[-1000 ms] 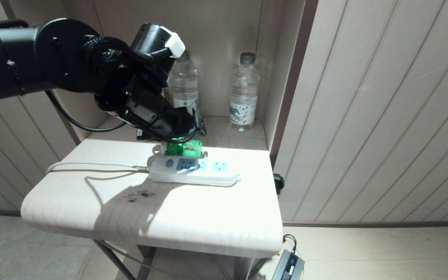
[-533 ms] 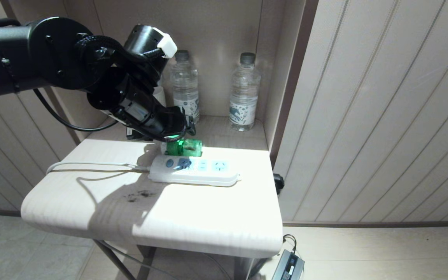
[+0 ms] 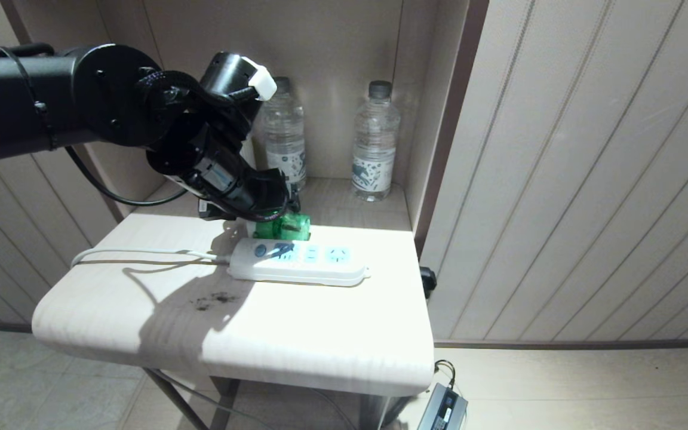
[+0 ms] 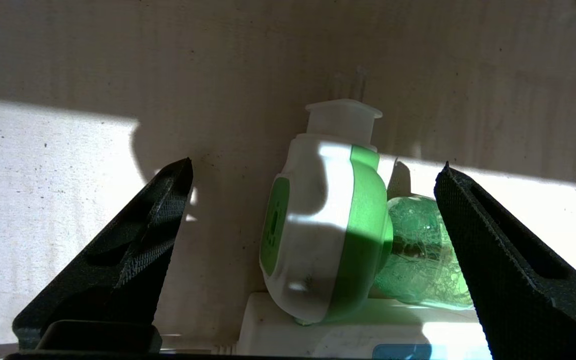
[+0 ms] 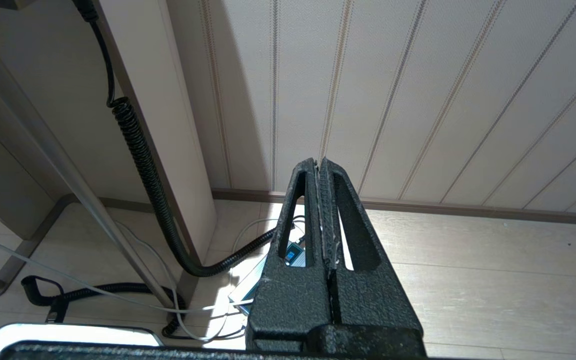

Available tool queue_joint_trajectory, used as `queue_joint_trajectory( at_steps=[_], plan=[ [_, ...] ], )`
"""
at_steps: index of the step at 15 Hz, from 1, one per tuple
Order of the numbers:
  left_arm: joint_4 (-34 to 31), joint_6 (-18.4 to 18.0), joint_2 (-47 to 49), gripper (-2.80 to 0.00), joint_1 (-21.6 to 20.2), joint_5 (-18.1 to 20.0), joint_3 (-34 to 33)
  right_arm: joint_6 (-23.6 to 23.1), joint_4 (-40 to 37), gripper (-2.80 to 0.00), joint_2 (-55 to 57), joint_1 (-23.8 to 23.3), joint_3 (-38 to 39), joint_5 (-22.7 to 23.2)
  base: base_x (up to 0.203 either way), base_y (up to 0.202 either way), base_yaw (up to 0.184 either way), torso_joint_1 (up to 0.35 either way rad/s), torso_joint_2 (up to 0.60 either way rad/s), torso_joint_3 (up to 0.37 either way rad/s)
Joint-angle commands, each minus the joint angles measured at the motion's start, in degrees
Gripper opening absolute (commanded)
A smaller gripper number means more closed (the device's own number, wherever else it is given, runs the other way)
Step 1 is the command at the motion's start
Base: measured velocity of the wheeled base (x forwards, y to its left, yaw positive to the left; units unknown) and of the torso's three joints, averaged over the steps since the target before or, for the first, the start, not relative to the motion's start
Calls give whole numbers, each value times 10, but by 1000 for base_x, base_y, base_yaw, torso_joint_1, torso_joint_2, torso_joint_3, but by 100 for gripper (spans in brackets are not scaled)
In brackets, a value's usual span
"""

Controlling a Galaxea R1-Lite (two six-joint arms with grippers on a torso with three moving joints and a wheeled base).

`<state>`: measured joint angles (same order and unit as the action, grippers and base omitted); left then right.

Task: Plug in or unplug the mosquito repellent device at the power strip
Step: Pick up the mosquito repellent liquid

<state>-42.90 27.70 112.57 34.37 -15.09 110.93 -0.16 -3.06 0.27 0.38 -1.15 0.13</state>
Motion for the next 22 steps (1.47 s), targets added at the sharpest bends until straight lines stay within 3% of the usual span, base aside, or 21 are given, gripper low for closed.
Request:
queue_joint_trajectory(
  at_steps=[1,2,15,18,22],
  plan=[
    [-3,2,1,0,1,-1,0,0,0,-280,1,0,0,0,0,0,0,0,0,0],
    [-3,2,1,-280,1,-1,0,0,0,-280,1,0,0,0,0,0,0,0,0,0],
    [-3,1,-14,-280,1,-7,0,0,0,-280,1,0,0,0,0,0,0,0,0,0],
    [-3,-12,-46,-280,0,-43,0,-1,-1,-280,1,1,-1,0,0,0,0,0,0,0],
    [-24,-67,-85,-280,3,-115,-1,0,-1,-280,1,1,-1,0,0,0,0,0,0,0]
  ],
)
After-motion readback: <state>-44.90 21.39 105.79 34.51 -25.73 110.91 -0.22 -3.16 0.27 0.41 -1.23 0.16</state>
